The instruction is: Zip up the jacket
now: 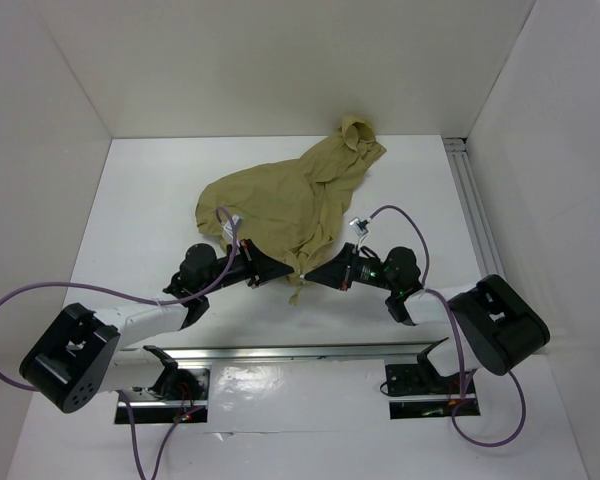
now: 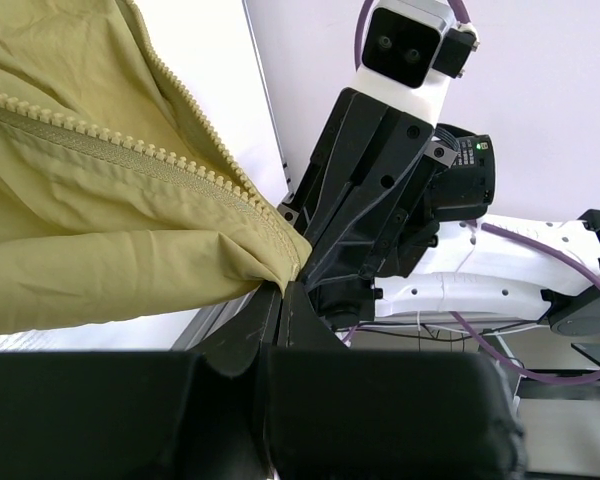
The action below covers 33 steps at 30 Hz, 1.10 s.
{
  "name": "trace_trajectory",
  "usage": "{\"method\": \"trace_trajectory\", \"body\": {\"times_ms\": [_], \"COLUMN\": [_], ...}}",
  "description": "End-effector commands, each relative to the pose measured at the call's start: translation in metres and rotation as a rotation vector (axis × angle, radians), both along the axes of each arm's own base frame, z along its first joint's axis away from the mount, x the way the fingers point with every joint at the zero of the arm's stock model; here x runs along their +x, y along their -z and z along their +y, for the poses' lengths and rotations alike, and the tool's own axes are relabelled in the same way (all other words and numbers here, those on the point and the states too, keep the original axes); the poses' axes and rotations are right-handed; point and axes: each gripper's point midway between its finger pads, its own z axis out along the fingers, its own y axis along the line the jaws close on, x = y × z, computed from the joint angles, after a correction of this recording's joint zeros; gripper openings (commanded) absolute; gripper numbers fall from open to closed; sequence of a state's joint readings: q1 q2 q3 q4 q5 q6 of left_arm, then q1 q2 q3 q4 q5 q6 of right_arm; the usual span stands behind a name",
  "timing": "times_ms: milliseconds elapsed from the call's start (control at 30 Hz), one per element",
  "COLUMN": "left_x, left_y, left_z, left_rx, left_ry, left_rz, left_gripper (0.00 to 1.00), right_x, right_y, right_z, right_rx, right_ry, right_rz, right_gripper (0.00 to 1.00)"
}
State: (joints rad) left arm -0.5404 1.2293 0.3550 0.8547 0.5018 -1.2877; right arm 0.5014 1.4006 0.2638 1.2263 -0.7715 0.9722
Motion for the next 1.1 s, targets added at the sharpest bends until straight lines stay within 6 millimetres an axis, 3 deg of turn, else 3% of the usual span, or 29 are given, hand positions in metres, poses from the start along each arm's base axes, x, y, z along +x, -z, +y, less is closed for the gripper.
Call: {"method": "trace_trajectory", "body": {"times_ms": [0, 1067], "left_x": [0.001, -0.01], "left_y": [-0.017, -0.012], "left_z": [-0.003, -0.004], "left_rx": [-0.041, -0.069], "left_ry": [0.011, 0.038], "left_rz": [-0.06, -0.039], "left_gripper": [0.0, 0.0], "right_x": [0.003, 0.012], "right_y": [-0.024, -0.03], "right_z": [0.005, 0.004], "right_rx": [0.051, 0.062], "right_ry": [-0.01, 0.042], "right_rz": [-0.106, -0.137], "right_gripper": [0.0, 0.0]}}
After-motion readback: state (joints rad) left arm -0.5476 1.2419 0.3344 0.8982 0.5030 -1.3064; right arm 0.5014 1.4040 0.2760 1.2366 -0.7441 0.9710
